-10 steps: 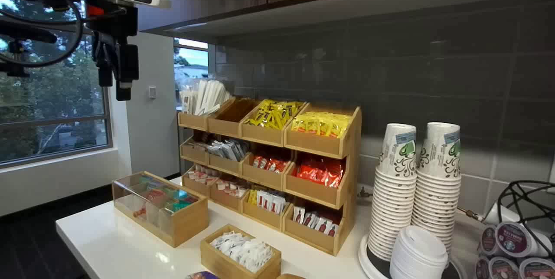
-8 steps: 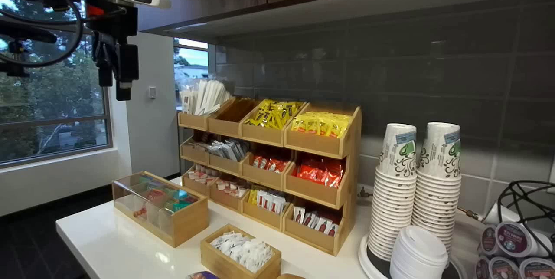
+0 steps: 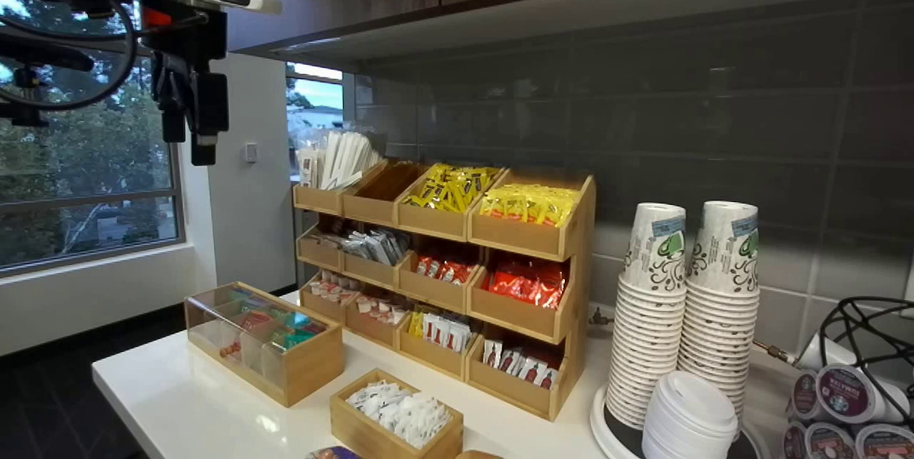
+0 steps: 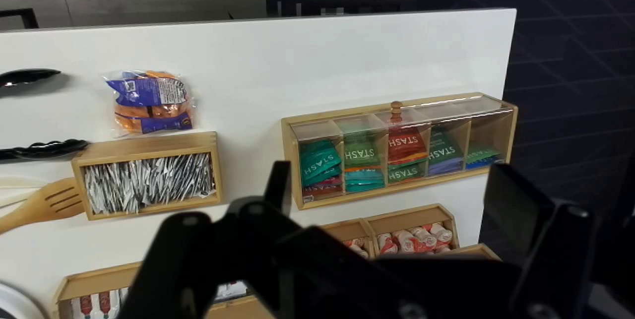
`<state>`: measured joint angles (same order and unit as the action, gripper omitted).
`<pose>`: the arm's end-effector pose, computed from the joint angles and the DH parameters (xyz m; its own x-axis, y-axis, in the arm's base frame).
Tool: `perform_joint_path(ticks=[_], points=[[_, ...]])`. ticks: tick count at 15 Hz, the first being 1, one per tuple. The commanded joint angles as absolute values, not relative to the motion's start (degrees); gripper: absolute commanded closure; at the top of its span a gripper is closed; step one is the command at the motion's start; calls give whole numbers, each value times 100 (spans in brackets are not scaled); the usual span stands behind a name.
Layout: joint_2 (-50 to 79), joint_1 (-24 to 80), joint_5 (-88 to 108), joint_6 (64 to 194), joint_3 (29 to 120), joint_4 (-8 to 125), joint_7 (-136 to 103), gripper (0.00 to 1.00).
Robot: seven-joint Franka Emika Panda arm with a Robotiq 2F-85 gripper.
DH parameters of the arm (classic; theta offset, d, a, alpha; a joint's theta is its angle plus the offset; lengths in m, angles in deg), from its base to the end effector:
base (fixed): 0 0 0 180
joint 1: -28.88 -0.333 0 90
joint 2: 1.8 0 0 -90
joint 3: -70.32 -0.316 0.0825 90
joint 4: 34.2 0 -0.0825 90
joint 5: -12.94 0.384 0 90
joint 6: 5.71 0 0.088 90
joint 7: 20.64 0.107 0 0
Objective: Put one white straw on the counter.
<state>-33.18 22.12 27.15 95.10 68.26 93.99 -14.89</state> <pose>0.3844 0.0843 0.5836 0.9991 0.0059 0.0417 0.0154 -0.9729 -0.2309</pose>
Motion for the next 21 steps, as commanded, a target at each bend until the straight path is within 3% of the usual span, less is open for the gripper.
perform_joint_path(ticks=[1, 12, 21], points=[[-3315, 2317, 2757, 9486, 6748, 9385, -1530, 0], [-3003, 2027, 2849, 11705, 6504, 9870, -2107, 0], [-2015, 1732, 2897, 13149, 6518, 9624, -2573, 0]])
